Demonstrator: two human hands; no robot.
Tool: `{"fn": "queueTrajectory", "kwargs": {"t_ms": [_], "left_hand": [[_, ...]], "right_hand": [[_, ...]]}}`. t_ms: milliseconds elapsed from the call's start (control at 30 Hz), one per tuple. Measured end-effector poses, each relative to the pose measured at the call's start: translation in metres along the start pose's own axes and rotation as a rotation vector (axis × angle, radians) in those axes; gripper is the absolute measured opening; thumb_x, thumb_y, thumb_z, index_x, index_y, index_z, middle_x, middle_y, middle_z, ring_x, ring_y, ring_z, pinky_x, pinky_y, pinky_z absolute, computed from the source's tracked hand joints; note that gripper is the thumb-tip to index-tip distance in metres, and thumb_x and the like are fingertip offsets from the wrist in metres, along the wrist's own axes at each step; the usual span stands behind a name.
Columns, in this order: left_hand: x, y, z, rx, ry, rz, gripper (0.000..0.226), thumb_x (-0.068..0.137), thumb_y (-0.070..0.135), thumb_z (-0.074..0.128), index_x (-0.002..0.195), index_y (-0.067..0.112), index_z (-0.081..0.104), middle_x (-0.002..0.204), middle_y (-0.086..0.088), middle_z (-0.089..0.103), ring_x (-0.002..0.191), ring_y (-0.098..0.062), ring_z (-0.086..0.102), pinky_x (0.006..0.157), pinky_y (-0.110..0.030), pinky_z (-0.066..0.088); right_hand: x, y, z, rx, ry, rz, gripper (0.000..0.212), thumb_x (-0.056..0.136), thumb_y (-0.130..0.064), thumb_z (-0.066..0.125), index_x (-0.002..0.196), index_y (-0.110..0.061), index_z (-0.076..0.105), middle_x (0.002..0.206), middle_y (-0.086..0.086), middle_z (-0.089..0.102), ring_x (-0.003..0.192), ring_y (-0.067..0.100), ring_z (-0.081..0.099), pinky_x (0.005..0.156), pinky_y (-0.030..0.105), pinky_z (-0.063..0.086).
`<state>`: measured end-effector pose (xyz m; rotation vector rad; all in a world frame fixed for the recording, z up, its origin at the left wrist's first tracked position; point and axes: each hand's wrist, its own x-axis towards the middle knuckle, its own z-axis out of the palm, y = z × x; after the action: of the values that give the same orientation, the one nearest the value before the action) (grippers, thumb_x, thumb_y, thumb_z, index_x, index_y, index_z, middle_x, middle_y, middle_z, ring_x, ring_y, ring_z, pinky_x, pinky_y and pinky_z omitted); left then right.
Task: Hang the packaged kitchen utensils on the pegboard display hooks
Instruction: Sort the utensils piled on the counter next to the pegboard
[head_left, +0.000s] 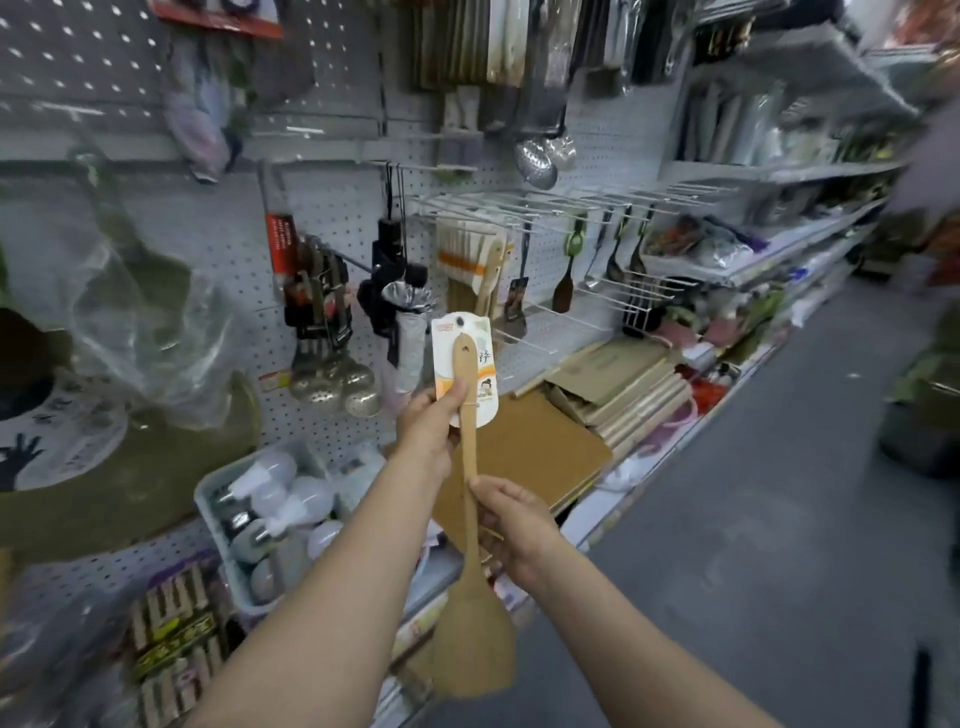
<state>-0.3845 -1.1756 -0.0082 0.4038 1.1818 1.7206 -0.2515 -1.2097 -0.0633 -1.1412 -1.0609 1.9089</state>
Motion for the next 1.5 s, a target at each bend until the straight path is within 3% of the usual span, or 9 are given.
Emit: {"fn": "queueTrajectory", "kwargs": {"t_ms": [200, 367, 600, 767, 867, 967, 1100, 1300, 1500], "left_hand": [[0.081, -0.025, 0.104, -0.038, -0.011, -0.056, 0.010, 0.088, 0.012, 0.075, 0.094, 0.013, 0.066, 0.088, -0.006, 0.073, 0.083, -0.026, 0.068, 0.078, -0.038, 0.053], [0.125, -0.040, 0.173, -0.023, -0.020, -0.080, 0.009, 0.090, 0.015, 0.074, 0.090, 0.014, 0.065, 0.064, 0.007, 0.072, 0.056, -0.010, 0.066, 0.055, -0.023, 0.050], [0.191, -0.025, 0.229, -0.036, 0.031, 0.002, 0.014, 0.092, 0.013, 0.071, 0.085, 0.019, 0.060, 0.071, 0.000, 0.072, 0.061, -0.015, 0.063, 0.056, -0.027, 0.044], [0.225, -0.021, 0.272, -0.054, 0.111, 0.082, 0.014, 0.089, 0.011, 0.074, 0.100, 0.013, 0.067, 0.089, -0.005, 0.075, 0.078, -0.019, 0.068, 0.078, -0.038, 0.055], [0.243, -0.025, 0.291, -0.018, 0.172, 0.130, 0.029, 0.085, 0.024, 0.080, 0.111, 0.015, 0.069, 0.102, -0.004, 0.076, 0.095, -0.023, 0.069, 0.075, -0.037, 0.055], [0.256, -0.027, 0.303, -0.021, 0.236, 0.143, 0.049, 0.083, 0.027, 0.081, 0.128, 0.015, 0.064, 0.118, -0.008, 0.072, 0.110, -0.030, 0.066, 0.086, -0.046, 0.056], [0.273, -0.032, 0.313, -0.051, 0.306, 0.172, 0.049, 0.082, 0.022, 0.081, 0.127, 0.012, 0.064, 0.112, -0.009, 0.074, 0.106, -0.031, 0.069, 0.091, -0.051, 0.057], [0.286, -0.046, 0.320, -0.046, 0.417, 0.181, 0.039, 0.085, 0.022, 0.079, 0.120, 0.010, 0.066, 0.111, -0.012, 0.074, 0.102, -0.033, 0.069, 0.093, -0.061, 0.053], [0.297, -0.046, 0.315, -0.041, 0.461, 0.203, 0.014, 0.089, 0.017, 0.075, 0.097, 0.009, 0.067, 0.099, -0.013, 0.074, 0.085, -0.030, 0.069, 0.080, -0.048, 0.058]], "right_hand": [[0.078, -0.079, -0.071, 0.005, 0.054, -0.027, 0.006, 0.097, -0.017, 0.068, 0.098, -0.016, 0.073, 0.076, 0.000, 0.071, 0.062, 0.011, 0.061, 0.062, 0.024, 0.049], [0.131, -0.119, -0.118, 0.019, 0.120, -0.038, 0.013, 0.095, -0.019, 0.070, 0.106, -0.012, 0.075, 0.080, -0.001, 0.070, 0.063, 0.009, 0.060, 0.059, 0.023, 0.047], [0.201, -0.168, -0.151, 0.046, 0.040, -0.070, 0.021, 0.096, -0.018, 0.068, 0.113, -0.008, 0.072, 0.083, 0.000, 0.073, 0.063, 0.009, 0.065, 0.057, 0.022, 0.049], [0.246, -0.203, -0.172, 0.063, -0.059, -0.067, 0.014, 0.095, -0.019, 0.069, 0.108, -0.012, 0.070, 0.084, 0.002, 0.072, 0.064, 0.009, 0.065, 0.058, 0.023, 0.050], [0.268, -0.225, -0.189, 0.026, -0.116, -0.063, 0.018, 0.094, -0.018, 0.072, 0.109, -0.010, 0.072, 0.089, 0.005, 0.071, 0.069, 0.013, 0.065, 0.056, 0.022, 0.052], [0.286, -0.237, -0.201, -0.011, -0.176, -0.037, 0.013, 0.093, -0.017, 0.072, 0.104, -0.011, 0.074, 0.081, 0.004, 0.069, 0.068, 0.015, 0.063, 0.058, 0.024, 0.051], [0.309, -0.244, -0.212, -0.027, -0.253, 0.010, 0.002, 0.093, -0.016, 0.072, 0.092, -0.016, 0.071, 0.075, 0.003, 0.065, 0.067, 0.016, 0.059, 0.057, 0.024, 0.048], [0.334, -0.251, -0.231, -0.062, -0.362, 0.068, 0.005, 0.094, -0.015, 0.071, 0.097, -0.012, 0.072, 0.085, 0.010, 0.066, 0.070, 0.019, 0.059, 0.062, 0.027, 0.048], [0.353, -0.245, -0.224, -0.063, -0.397, 0.114, 0.002, 0.094, -0.015, 0.072, 0.094, -0.014, 0.071, 0.083, 0.009, 0.066, 0.070, 0.018, 0.060, 0.059, 0.025, 0.052]]}}
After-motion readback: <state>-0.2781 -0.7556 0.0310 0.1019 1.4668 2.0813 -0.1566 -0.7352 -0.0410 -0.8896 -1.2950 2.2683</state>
